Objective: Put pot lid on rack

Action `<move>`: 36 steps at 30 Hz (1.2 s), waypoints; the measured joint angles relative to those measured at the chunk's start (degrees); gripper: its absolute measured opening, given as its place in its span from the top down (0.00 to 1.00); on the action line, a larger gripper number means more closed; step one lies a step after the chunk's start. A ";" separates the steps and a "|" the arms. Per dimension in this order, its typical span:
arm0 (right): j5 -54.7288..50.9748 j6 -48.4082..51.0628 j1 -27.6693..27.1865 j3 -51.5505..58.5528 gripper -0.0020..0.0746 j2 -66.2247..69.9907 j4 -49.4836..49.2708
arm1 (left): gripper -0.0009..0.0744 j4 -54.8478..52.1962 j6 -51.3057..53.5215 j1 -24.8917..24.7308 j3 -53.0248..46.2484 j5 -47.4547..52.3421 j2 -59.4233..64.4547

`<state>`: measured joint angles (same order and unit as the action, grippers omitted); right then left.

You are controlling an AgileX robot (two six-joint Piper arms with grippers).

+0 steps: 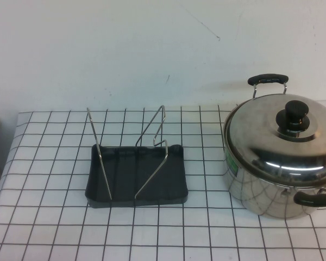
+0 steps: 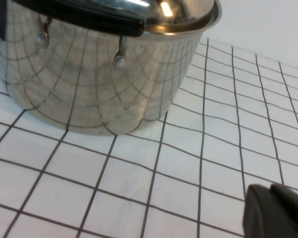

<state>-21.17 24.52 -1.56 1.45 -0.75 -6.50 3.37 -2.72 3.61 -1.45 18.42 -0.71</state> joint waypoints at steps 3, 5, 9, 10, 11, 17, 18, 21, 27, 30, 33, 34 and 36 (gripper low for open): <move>0.00 0.00 0.00 0.00 0.98 0.00 0.00 | 0.99 0.00 0.00 0.00 0.00 0.00 0.00; 0.00 0.00 0.00 0.00 0.98 0.00 0.00 | 0.99 0.00 0.00 0.00 0.00 0.00 0.00; 0.00 0.00 0.00 0.00 0.98 0.00 0.00 | 0.99 0.00 0.00 0.00 0.00 0.00 0.00; 0.00 0.00 0.00 0.00 0.98 0.00 0.00 | 0.99 0.00 0.00 0.00 0.00 0.00 0.00; 0.00 0.00 0.00 0.00 0.98 0.00 0.00 | 0.99 0.00 0.00 0.00 0.00 0.00 0.00; 0.00 0.00 0.00 0.00 0.98 0.00 0.00 | 0.99 0.00 0.00 0.00 0.00 0.00 0.00; 0.00 0.00 0.00 0.00 0.98 0.00 0.00 | 0.99 0.00 0.00 0.00 0.00 0.00 0.00; 0.00 0.00 0.00 0.00 0.98 0.00 0.00 | 0.99 0.00 0.00 0.00 0.00 0.00 0.00; 0.00 0.00 0.00 0.00 0.98 0.00 -1.10 | 0.99 0.00 0.00 0.00 0.00 0.00 0.00; 0.36 0.00 0.00 0.00 0.98 0.00 -1.81 | 0.99 0.00 0.00 0.00 0.00 0.00 0.00; 0.76 0.00 0.00 0.00 0.98 0.00 -4.68 | 0.99 0.00 0.00 0.00 0.00 0.00 0.00; 0.76 0.00 0.00 0.00 0.98 0.00 -6.65 | 0.99 0.00 0.00 0.00 0.00 0.00 0.00; 0.76 0.00 0.00 0.10 0.98 0.00 -11.93 | 0.99 0.00 0.00 0.00 0.00 0.00 0.00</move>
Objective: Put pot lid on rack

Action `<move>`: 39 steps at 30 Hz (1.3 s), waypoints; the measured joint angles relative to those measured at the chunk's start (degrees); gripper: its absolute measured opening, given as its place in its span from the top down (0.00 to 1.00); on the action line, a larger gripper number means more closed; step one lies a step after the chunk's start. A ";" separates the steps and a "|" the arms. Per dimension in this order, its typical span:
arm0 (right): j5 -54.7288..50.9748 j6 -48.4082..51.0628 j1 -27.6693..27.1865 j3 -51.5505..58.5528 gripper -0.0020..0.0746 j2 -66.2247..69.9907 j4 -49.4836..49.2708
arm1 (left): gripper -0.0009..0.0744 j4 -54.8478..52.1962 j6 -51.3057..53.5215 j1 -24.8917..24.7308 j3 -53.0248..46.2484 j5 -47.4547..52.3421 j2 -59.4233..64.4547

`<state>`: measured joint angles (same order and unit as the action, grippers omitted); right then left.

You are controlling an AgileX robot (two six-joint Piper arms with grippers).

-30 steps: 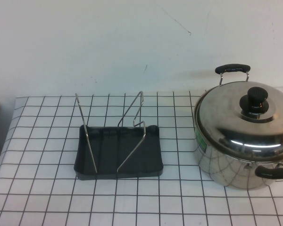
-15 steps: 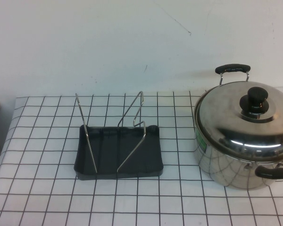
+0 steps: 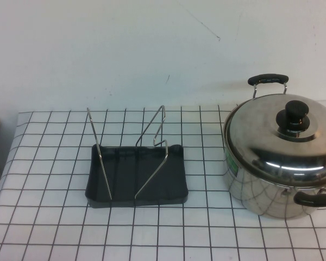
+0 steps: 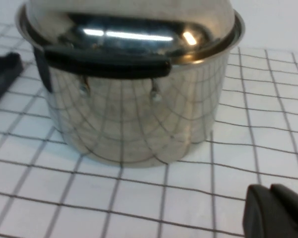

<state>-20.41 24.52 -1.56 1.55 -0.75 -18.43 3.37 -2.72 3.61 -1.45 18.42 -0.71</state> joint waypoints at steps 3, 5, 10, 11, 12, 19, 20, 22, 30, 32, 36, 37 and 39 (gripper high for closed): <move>0.03 0.00 0.00 0.00 0.98 0.00 -9.23 | 0.99 0.00 0.00 0.00 0.00 0.00 0.00; 0.03 0.00 0.00 0.00 0.98 0.00 -16.53 | 0.99 0.00 0.00 0.00 0.00 0.00 0.00; 0.42 0.00 0.00 0.00 0.98 0.00 -35.23 | 0.99 0.00 0.00 0.00 0.00 0.00 0.00; 0.78 0.00 0.00 0.00 0.98 0.00 -37.75 | 0.99 0.00 0.00 0.00 0.00 0.00 0.00; 1.23 0.00 0.00 0.00 0.98 0.00 -39.71 | 0.99 0.00 0.00 0.00 0.00 0.00 0.00; 5.52 0.12 0.00 0.00 0.98 0.00 -43.18 | 0.99 0.00 0.00 0.00 0.00 0.00 0.00; 5.93 0.55 0.00 0.00 0.98 0.00 -43.32 | 0.99 0.00 0.00 0.00 0.00 0.00 0.00; 6.47 1.88 0.00 0.00 0.98 0.00 -43.56 | 0.99 0.00 0.00 0.00 0.00 0.00 0.00; 5.79 13.68 0.00 0.00 0.98 0.00 -45.09 | 0.99 0.00 0.00 0.00 0.00 0.00 0.00; 4.04 17.91 0.00 -1.28 0.98 0.00 -45.09 | 0.99 0.00 0.00 0.00 0.00 0.00 0.00; 3.06 25.06 0.00 -5.82 0.98 2.75 -44.46 | 0.99 0.00 0.00 0.00 0.00 0.00 0.00; 2.93 26.22 0.00 -6.97 0.98 4.31 -43.46 | 0.99 0.00 0.00 0.00 0.00 0.00 0.00; 2.78 27.28 0.00 -9.07 0.98 7.55 -39.73 | 0.99 0.00 0.00 0.00 0.00 0.00 0.00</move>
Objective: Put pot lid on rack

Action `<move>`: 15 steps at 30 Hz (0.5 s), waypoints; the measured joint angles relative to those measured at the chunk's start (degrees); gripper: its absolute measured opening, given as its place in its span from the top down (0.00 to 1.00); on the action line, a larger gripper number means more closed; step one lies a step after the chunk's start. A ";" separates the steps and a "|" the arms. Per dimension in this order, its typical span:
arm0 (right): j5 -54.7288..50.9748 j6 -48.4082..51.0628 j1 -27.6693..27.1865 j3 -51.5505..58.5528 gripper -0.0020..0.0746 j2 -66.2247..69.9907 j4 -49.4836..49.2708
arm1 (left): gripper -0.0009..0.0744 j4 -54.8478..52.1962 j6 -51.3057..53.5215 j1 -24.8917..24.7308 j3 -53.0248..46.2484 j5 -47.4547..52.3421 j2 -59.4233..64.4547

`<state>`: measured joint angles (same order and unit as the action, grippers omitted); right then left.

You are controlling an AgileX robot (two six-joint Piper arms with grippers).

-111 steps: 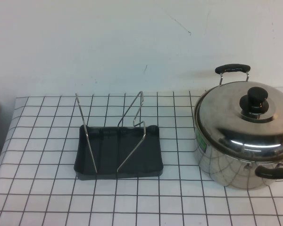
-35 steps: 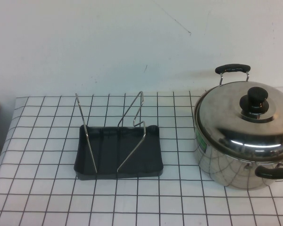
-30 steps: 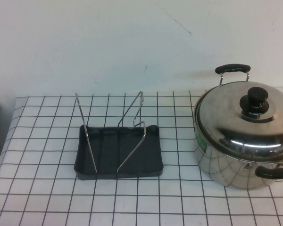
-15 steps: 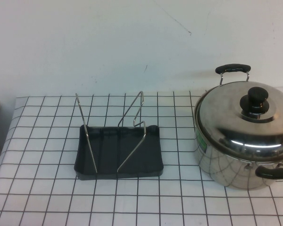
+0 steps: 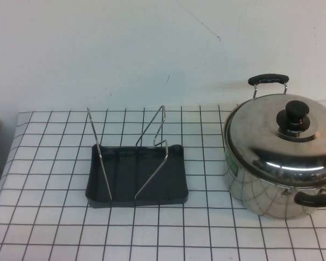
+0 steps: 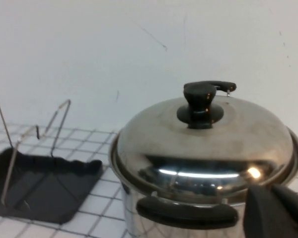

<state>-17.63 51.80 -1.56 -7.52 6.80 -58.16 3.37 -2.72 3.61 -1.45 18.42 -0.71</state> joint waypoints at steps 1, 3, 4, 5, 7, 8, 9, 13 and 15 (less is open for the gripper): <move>-0.26 0.15 0.00 -1.24 0.98 1.88 2.53 | 0.99 0.00 0.00 0.00 0.00 0.00 0.00; -0.62 -0.62 0.00 -3.63 0.98 5.14 7.71 | 0.99 0.00 0.00 0.00 0.00 0.00 0.00; -0.62 -1.99 0.00 -4.97 0.98 6.83 10.76 | 0.99 0.00 0.00 0.00 0.00 0.00 0.00; -0.42 -4.13 0.00 -6.26 0.98 8.33 14.10 | 0.99 0.00 0.00 0.00 0.00 0.00 0.00; 1.32 -10.34 0.00 -8.22 0.98 10.78 21.24 | 0.99 0.00 0.00 0.00 0.00 0.00 0.00; 2.85 -14.12 0.11 -8.59 0.98 12.03 25.16 | 0.99 0.00 0.00 0.00 0.00 0.00 0.00; 5.32 -19.61 0.11 -8.86 0.98 13.29 30.49 | 0.99 0.00 0.00 0.00 0.00 0.00 0.00; 16.24 -40.85 1.74 -9.11 0.98 18.83 48.34 | 0.99 0.00 0.00 0.00 0.00 0.00 0.00; 22.37 -45.46 3.21 -9.10 0.98 22.18 51.50 | 0.99 0.00 0.00 0.00 0.00 0.00 0.00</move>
<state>4.74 6.34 1.65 -16.62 28.98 -6.67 3.37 -2.72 3.61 -1.45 18.42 -0.71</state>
